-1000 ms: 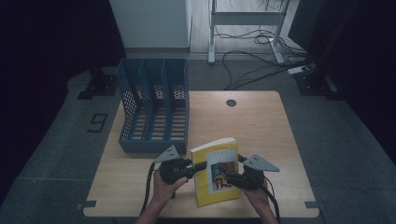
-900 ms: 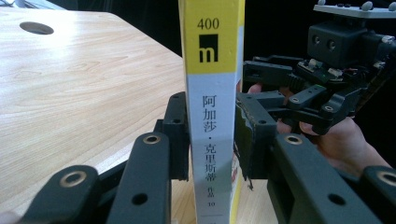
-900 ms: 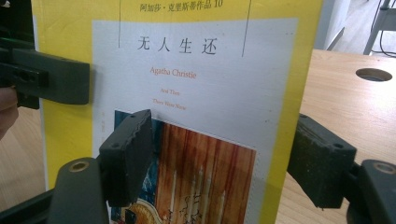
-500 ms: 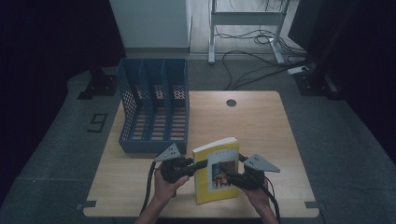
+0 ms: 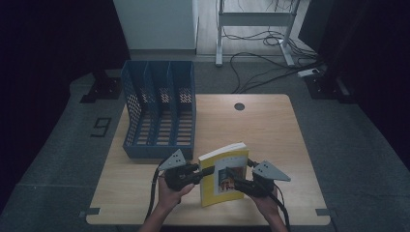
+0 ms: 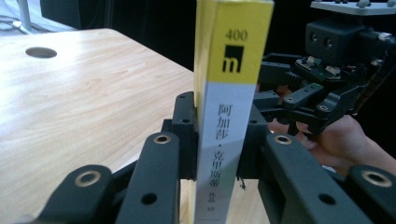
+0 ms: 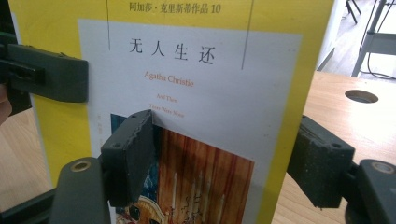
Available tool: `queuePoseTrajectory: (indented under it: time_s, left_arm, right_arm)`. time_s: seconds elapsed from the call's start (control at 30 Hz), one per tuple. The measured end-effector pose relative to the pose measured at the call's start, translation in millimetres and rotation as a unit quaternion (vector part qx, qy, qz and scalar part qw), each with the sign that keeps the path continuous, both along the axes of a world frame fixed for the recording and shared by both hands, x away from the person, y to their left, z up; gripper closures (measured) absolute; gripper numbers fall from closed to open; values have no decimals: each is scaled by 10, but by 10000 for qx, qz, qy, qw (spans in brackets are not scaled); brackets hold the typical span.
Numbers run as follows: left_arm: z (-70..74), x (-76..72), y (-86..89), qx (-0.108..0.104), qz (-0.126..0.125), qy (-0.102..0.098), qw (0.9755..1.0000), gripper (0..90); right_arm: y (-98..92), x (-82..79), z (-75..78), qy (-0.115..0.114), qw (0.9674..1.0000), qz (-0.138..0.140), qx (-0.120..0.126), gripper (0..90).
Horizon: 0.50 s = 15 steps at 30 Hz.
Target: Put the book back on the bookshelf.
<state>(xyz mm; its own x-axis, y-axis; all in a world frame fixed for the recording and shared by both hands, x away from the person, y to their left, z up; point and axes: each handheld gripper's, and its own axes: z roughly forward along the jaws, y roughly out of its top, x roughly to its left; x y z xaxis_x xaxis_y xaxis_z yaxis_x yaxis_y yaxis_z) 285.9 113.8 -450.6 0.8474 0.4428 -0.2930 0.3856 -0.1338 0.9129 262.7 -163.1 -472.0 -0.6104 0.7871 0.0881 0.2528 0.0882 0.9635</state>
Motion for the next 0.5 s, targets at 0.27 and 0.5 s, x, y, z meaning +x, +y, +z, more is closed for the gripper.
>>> queuePoseTrajectory:
  time_s: [0.27, 0.5]
  left_arm:
    - [-9, 28, 21, -173, -37, 166, 9997, 665]
    - [22, 47, -6, -147, -56, 197, 9997, 626]
  right_arm:
    - [26, -16, 6, -49, 10000, 6, -75, 285]
    - [29, -16, 6, -52, 10000, 5, -79, 284]
